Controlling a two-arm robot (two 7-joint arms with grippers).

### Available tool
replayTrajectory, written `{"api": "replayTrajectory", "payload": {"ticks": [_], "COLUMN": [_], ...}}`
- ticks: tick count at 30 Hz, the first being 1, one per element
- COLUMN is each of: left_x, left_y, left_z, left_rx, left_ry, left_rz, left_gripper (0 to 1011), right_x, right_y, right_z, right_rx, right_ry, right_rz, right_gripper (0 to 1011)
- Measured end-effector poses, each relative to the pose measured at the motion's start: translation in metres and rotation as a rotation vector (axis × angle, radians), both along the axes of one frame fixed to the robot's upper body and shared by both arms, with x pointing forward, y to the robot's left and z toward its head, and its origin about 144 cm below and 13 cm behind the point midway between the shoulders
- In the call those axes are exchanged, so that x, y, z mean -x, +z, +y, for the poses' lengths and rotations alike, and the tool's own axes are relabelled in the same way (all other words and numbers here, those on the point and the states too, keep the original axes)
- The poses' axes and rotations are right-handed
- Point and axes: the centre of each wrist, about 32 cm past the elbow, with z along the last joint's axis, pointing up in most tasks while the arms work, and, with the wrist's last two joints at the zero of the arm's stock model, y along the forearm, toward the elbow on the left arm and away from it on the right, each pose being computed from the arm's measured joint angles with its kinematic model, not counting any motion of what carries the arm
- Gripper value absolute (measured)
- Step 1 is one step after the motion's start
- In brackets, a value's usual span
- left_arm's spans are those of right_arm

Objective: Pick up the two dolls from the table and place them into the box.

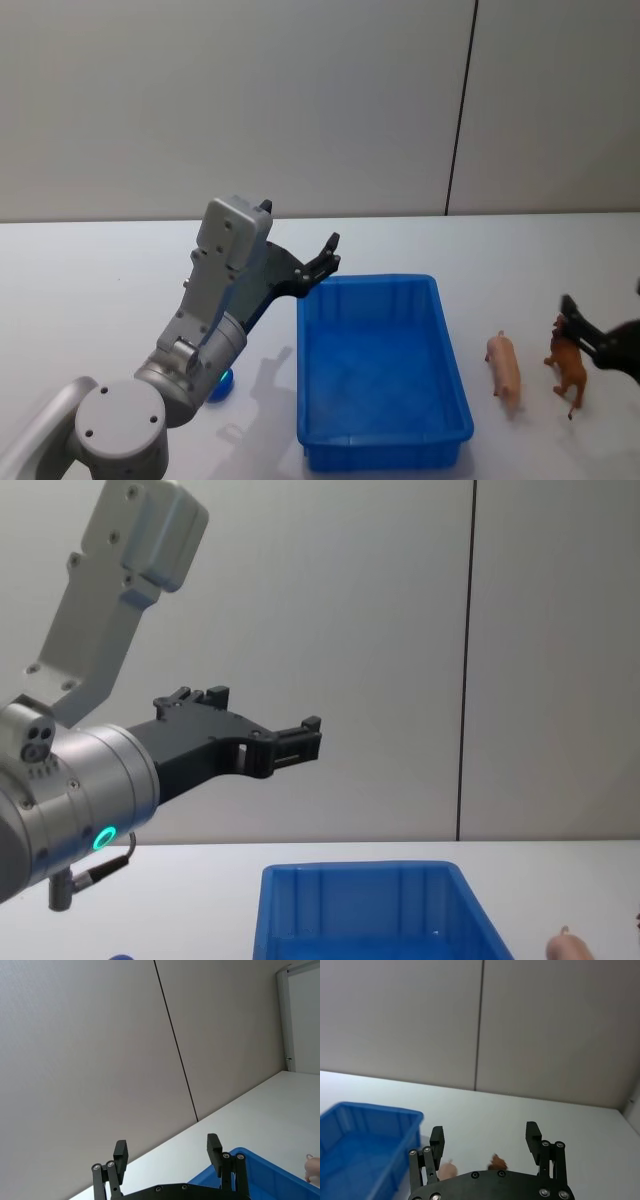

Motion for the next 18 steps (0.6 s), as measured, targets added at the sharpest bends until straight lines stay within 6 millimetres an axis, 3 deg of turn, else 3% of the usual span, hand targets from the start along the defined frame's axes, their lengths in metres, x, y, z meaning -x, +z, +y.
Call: {"api": "replayTrajectory", "payload": {"ticks": [9, 18], "left_x": [0.000, 0.000], "left_y": [0.000, 0.000], "left_z": [0.000, 0.000], "left_rx": [0.000, 0.000], "left_ry": [0.000, 0.000], "left_rz": [0.000, 0.000], "left_gripper": [1001, 1001], "right_x": [0.009, -0.004], "right_y": [-0.002, -0.005], "right_z": [-0.010, -0.011], "right_rx": [0.050, 0.056], "right_ry": [-0.087, -0.116], "right_rz": [0.074, 0.163], "right_gripper": [1001, 1001]}}
